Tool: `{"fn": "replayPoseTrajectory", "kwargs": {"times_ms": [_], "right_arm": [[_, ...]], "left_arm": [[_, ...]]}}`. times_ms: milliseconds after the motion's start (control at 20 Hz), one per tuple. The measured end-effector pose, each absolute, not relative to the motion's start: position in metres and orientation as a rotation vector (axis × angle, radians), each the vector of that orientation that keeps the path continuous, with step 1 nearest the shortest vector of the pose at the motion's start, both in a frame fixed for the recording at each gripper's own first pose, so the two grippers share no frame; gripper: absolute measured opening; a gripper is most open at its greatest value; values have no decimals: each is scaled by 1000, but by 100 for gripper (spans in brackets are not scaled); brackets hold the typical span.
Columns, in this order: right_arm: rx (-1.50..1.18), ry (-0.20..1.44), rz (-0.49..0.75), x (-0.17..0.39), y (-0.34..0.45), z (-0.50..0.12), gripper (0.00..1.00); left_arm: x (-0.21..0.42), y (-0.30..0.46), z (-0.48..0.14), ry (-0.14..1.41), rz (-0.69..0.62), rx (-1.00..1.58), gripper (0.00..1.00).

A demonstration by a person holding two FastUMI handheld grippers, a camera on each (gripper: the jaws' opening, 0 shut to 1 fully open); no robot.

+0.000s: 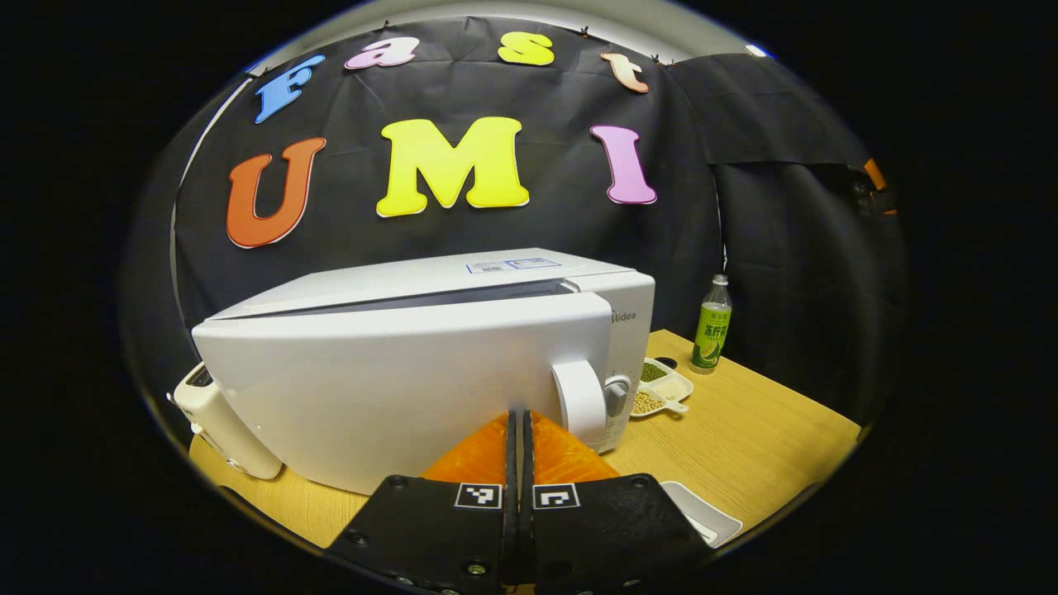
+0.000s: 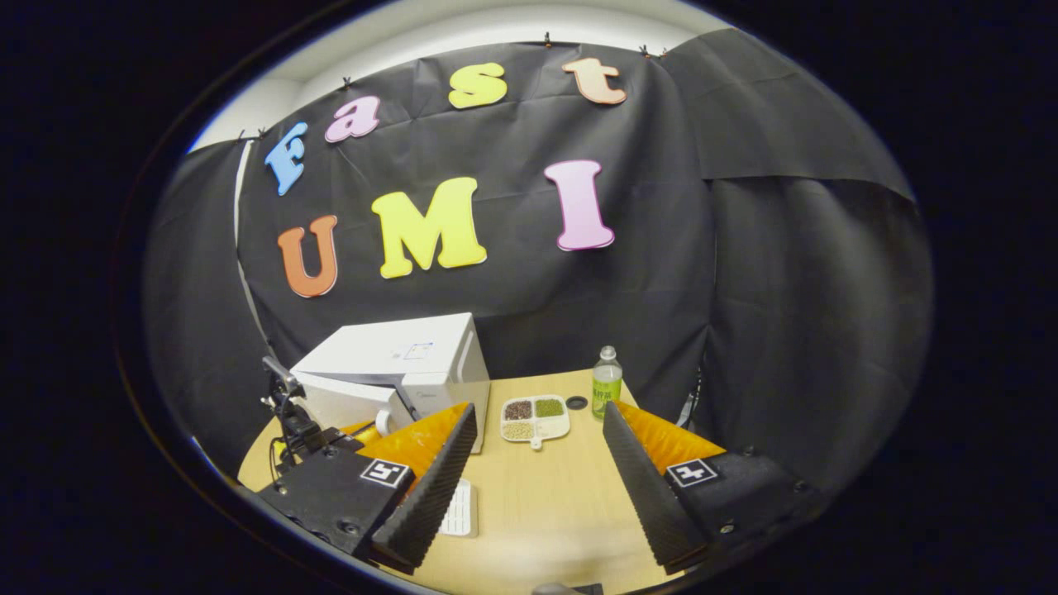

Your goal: Open the microwave oven with the left hand, put the food in, and close the microwave oven.

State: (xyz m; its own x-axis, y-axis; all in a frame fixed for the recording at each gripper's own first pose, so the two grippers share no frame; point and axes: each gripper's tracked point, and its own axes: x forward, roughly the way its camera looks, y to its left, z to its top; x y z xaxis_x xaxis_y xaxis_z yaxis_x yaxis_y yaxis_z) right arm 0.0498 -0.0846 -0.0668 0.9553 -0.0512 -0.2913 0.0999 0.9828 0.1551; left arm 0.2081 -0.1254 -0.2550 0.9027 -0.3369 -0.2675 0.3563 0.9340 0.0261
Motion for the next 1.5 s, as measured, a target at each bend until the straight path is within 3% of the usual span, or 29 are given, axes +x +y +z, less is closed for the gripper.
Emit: {"fn": "replayPoseTrajectory", "kwargs": {"times_ms": [100, 150, 200, 250, 750, 1450, 1500], "right_arm": [[173, 302, -82, 49, -86, -71, 91], [173, 306, -82, 48, -86, -72, 98], [172, 311, -86, 48, -88, -74, 98], [172, 311, -88, 48, -89, -74, 91], [150, 322, -75, 57, -85, -74, 91], [112, 271, -40, 73, -93, -68, 92], [121, 264, -34, 74, -94, -67, 92]], "left_arm": [[220, -127, -256, 261, -357, 72, 0], [225, -129, -256, 260, -355, 74, 0], [228, -130, -257, 261, -352, 76, 0], [230, -130, -256, 267, -350, 69, 0], [235, -131, -256, 252, -343, 81, 0], [217, -95, -239, 267, -208, 116, 1], [218, -89, -242, 274, -193, 127, 33]]}}
